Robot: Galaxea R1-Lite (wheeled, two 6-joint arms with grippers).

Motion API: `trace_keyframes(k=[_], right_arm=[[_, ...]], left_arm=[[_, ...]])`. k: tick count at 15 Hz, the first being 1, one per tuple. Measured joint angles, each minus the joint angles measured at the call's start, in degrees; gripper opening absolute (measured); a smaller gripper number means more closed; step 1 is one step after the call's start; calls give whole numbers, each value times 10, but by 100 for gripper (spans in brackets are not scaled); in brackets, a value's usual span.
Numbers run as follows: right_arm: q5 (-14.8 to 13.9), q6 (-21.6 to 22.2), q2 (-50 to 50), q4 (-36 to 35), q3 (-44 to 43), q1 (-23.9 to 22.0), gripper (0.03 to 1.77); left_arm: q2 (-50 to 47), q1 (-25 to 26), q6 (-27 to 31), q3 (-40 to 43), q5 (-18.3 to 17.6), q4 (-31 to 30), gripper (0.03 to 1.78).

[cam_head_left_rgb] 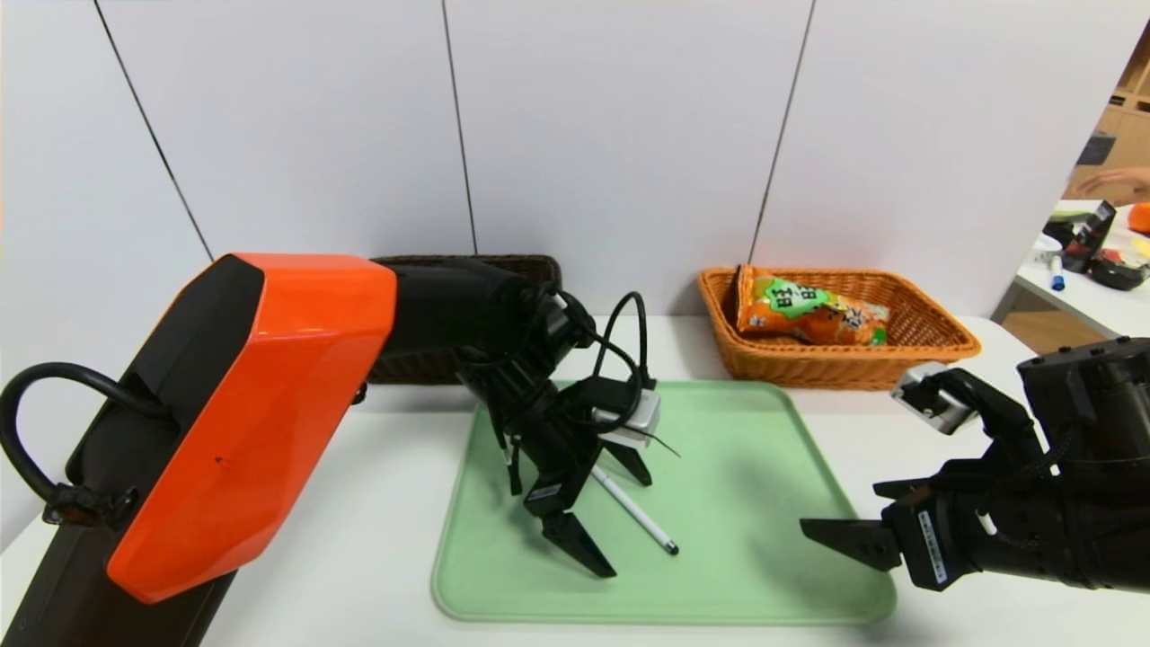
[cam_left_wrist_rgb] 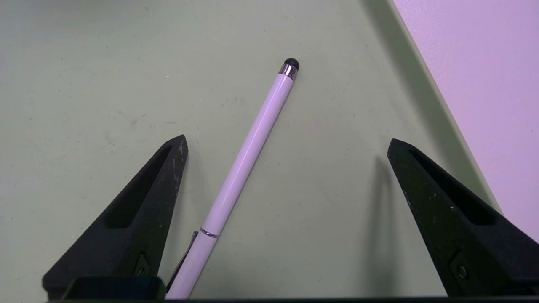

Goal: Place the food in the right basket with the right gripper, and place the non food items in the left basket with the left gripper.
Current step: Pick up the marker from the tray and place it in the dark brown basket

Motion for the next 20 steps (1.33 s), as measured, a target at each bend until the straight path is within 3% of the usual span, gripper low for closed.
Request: trace_keyframes(k=[9, 20], right_arm=[[1, 4, 4, -5, 0, 0, 170], [0, 4, 7, -8, 0, 0, 170]], left_arm=[[3, 2, -27, 0, -3, -3, 169], [8, 5, -12, 0, -49, -25, 169]])
